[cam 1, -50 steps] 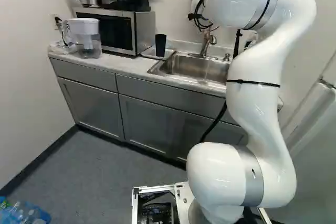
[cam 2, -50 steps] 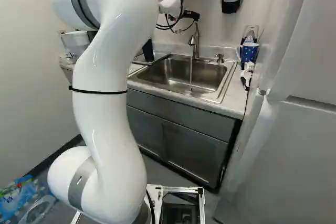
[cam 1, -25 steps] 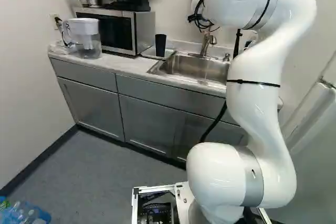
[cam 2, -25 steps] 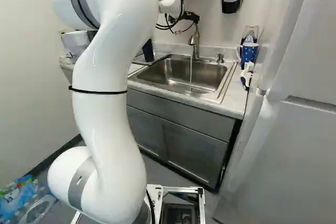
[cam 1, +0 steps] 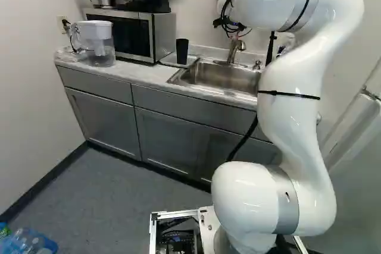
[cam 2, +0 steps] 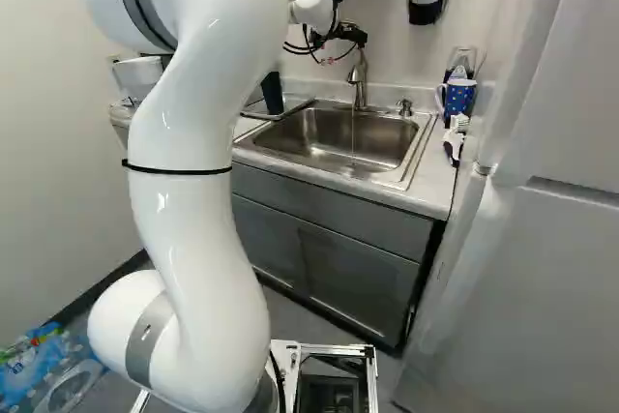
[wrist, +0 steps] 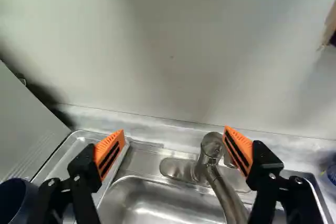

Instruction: Rinse the cup and place it in the tray

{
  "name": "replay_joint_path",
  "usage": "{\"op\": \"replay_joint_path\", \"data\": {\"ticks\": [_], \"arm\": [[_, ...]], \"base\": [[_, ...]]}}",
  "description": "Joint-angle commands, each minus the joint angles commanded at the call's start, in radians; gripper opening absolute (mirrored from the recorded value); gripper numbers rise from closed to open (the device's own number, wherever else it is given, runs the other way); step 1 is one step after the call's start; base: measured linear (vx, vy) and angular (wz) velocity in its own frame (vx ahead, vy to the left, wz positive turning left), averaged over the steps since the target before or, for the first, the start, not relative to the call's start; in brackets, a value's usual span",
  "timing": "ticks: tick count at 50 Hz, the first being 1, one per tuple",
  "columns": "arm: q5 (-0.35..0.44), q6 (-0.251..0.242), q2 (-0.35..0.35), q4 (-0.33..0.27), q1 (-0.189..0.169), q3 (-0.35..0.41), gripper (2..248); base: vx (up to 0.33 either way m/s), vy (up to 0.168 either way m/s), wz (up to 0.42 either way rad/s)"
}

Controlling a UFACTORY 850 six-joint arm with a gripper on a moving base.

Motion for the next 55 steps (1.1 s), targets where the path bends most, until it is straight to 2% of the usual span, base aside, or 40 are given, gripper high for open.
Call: {"op": "replay_joint_path", "data": {"ticks": [24,36,55], "arm": [[0.016,0.0,0.008,0.0,0.0,0.009,247],[0.061,0.0,0.064,0.0,0.007,0.078,247],[0.065,0.0,0.169,0.0,0.02,0.202,247]], "base": [[0.0,0.0,0.0],[0.0,0.0,0.0],[0.0,0.0,0.0]]}}
